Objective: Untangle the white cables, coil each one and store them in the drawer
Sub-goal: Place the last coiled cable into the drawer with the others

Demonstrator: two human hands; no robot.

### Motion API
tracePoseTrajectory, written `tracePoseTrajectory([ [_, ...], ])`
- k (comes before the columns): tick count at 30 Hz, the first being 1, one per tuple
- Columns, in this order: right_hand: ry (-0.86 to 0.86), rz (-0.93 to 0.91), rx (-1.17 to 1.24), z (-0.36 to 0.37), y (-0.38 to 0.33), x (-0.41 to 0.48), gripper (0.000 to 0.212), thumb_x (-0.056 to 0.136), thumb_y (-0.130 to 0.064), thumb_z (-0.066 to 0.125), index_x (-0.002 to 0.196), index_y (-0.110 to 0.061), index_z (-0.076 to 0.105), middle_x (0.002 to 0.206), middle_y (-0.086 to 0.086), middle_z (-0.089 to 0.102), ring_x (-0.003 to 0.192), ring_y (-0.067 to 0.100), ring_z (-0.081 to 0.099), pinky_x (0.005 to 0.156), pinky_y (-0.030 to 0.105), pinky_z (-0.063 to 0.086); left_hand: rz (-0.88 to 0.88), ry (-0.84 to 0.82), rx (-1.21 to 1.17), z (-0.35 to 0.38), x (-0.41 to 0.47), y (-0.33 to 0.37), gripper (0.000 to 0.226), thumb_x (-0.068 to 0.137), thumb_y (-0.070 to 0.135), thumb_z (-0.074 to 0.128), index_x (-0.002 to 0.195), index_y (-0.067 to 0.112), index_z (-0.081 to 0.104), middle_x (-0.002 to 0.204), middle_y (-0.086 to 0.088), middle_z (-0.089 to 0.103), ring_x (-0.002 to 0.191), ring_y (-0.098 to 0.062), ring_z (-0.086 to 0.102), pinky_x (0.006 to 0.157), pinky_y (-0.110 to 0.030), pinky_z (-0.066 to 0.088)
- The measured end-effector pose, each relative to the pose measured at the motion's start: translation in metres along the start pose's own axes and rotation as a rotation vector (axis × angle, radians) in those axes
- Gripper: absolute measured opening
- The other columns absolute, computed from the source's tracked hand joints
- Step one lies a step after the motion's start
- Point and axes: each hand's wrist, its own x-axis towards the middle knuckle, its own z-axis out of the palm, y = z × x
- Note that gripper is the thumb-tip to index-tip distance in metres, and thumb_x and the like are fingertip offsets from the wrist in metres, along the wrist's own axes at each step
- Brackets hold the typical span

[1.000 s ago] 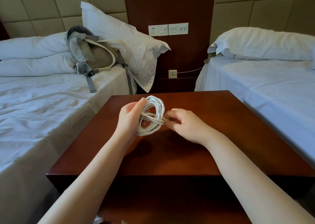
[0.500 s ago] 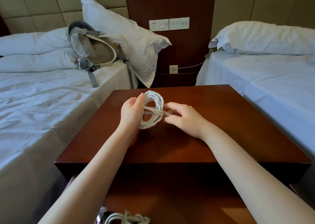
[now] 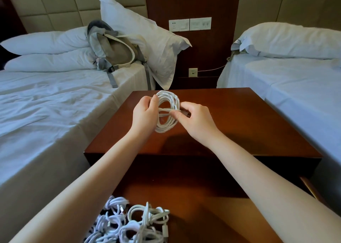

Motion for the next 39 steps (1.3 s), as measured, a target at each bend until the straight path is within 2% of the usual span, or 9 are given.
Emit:
tracePoseTrajectory([
  [4,0.006,-0.041,-0.056,0.006,-0.020,-0.014,0.022,0.091,-0.030,0.061,0.099,-0.012,0.069,0.084,-0.006,0.069,0.075,0.006,0.063,0.066,0.025,0.053,0.035,0.005,0.057,-0.018,-0.018,-0.002,0.032,0.100,0.027,0.038,0.088,0.006,0.060,0.077,-0.001,0.059,0.071,-0.011,0.054,0.060,-0.021,0.041],
  [7,0.027,-0.022,-0.001,0.012,-0.033,-0.030,0.020,0.091,-0.029,0.062,0.101,-0.012,0.065,0.088,-0.010,0.065,0.078,0.002,0.062,0.069,0.018,0.053,0.023,0.025,0.048,-0.030,-0.032,-0.001,0.034,0.099,0.028,0.038,0.092,0.004,0.061,0.089,-0.015,0.064,0.082,-0.025,0.060,0.072,-0.035,0.049],
  [11,-0.031,0.051,0.046,0.019,-0.044,-0.051,0.025,0.090,-0.036,0.059,0.102,-0.014,0.061,0.096,-0.003,0.067,0.089,0.012,0.063,0.078,0.039,0.055,-0.008,0.017,0.003,-0.045,-0.057,-0.008,0.036,0.097,0.026,0.041,0.096,-0.003,0.061,0.095,-0.023,0.065,0.085,-0.032,0.062,0.080,-0.046,0.050],
  [14,-0.053,0.129,0.091,0.018,-0.049,-0.072,0.027,0.087,-0.040,0.060,0.101,-0.017,0.058,0.097,-0.004,0.065,0.092,0.013,0.061,0.082,0.041,0.053,-0.007,-0.041,0.009,-0.049,-0.077,-0.011,0.026,0.096,0.021,0.042,0.092,0.004,0.061,0.083,-0.009,0.060,0.076,-0.016,0.054,0.068,-0.033,0.047],
  [16,-0.070,0.166,0.076,0.011,-0.049,-0.087,0.032,0.086,-0.042,0.062,0.109,-0.019,0.057,0.106,-0.006,0.065,0.099,0.010,0.060,0.087,0.035,0.052,-0.012,-0.094,0.053,-0.047,-0.089,-0.013,0.022,0.095,0.019,0.043,0.091,0.006,0.060,0.078,-0.001,0.056,0.070,-0.011,0.049,0.061,-0.024,0.040],
  [20,-0.194,0.232,-0.045,-0.010,-0.045,-0.116,0.045,0.089,-0.043,0.058,0.129,-0.025,0.050,0.123,-0.006,0.058,0.110,0.007,0.052,0.093,0.028,0.046,-0.095,-0.294,0.153,-0.039,-0.108,-0.016,0.023,0.093,0.023,0.047,0.088,0.006,0.062,0.072,-0.003,0.057,0.069,-0.016,0.053,0.060,-0.029,0.044],
  [29,-0.500,0.392,-0.073,-0.048,-0.033,-0.165,0.037,0.077,-0.049,0.068,0.106,-0.029,0.057,0.116,-0.002,0.063,0.108,0.012,0.058,0.096,0.040,0.048,0.114,-0.612,0.631,-0.020,-0.145,-0.012,0.038,0.093,0.035,0.048,0.078,0.002,0.062,0.067,-0.004,0.056,0.064,-0.018,0.051,0.054,-0.028,0.036],
  [33,-0.576,0.399,-0.086,-0.051,-0.035,-0.174,0.034,0.078,-0.041,0.072,0.103,-0.023,0.059,0.091,-0.005,0.066,0.069,0.002,0.060,0.073,0.027,0.052,0.164,-0.768,0.714,-0.017,-0.152,-0.022,0.041,0.094,0.037,0.047,0.080,0.002,0.063,0.075,-0.001,0.054,0.081,-0.020,0.055,0.073,-0.030,0.044],
  [39,-0.716,0.358,-0.258,-0.043,-0.040,-0.177,0.039,0.080,-0.041,0.071,0.109,-0.017,0.061,0.082,-0.010,0.063,0.071,0.002,0.056,0.063,0.016,0.043,0.199,-0.970,0.986,-0.020,-0.157,-0.030,0.042,0.092,0.051,0.037,0.102,0.024,0.067,0.104,0.000,0.046,0.115,-0.025,0.040,0.100,-0.042,0.036],
])
